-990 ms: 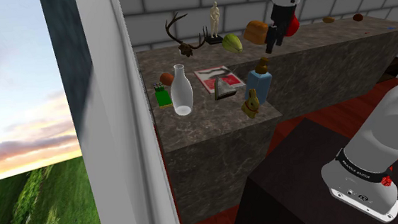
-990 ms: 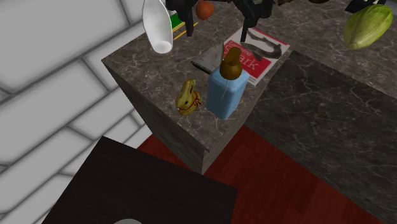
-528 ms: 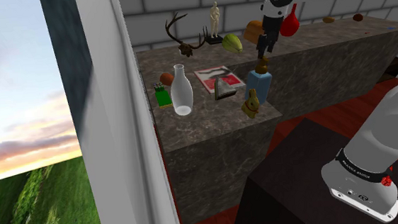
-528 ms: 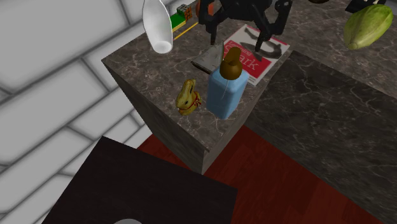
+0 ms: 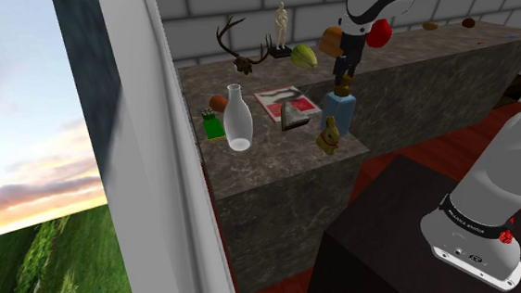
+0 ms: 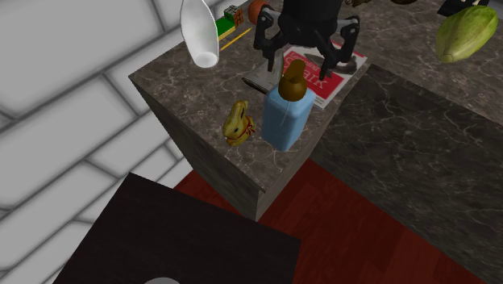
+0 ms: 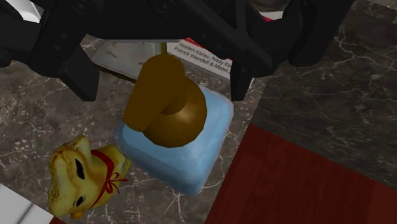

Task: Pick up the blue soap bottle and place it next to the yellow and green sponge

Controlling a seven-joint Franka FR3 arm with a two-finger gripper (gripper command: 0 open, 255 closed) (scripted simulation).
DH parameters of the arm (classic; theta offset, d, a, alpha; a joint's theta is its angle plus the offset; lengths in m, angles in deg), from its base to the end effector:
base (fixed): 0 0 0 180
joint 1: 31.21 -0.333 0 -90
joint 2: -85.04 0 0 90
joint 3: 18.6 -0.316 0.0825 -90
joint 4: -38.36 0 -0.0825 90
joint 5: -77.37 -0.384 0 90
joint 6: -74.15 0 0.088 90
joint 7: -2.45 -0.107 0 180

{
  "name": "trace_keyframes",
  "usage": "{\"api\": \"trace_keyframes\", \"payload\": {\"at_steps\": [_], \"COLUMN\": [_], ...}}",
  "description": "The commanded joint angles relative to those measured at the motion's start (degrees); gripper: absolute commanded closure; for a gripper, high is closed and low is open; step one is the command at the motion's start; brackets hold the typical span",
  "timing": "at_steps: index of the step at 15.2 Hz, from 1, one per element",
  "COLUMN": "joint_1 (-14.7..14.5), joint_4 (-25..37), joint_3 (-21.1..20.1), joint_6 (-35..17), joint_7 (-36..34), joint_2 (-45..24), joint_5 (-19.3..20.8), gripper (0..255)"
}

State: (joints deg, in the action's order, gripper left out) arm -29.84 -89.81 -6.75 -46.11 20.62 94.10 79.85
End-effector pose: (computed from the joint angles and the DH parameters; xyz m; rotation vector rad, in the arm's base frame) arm 0.4837 -0.1179 0.4364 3.1271 0.1724 0.0236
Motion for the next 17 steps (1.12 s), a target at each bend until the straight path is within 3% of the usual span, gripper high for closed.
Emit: {"api": "trace_keyframes", "payload": {"at_steps": [1, 5, 6, 17], "joint_1": [0.0, 0.0, 0.0, 0.0], "joint_4": [-0.2, -0.2, -0.2, 0.8], "joint_3": [0.0, 0.0, 0.0, -0.1], "joint_6": [-0.1, -0.1, -0.1, 1.4], "joint_7": [0.0, 0.0, 0.0, -0.1], "joint_2": [0.0, 0.0, 0.0, 0.6], "joint_5": [0.0, 0.0, 0.0, 0.1], "gripper": [0, 0, 255, 255]}}
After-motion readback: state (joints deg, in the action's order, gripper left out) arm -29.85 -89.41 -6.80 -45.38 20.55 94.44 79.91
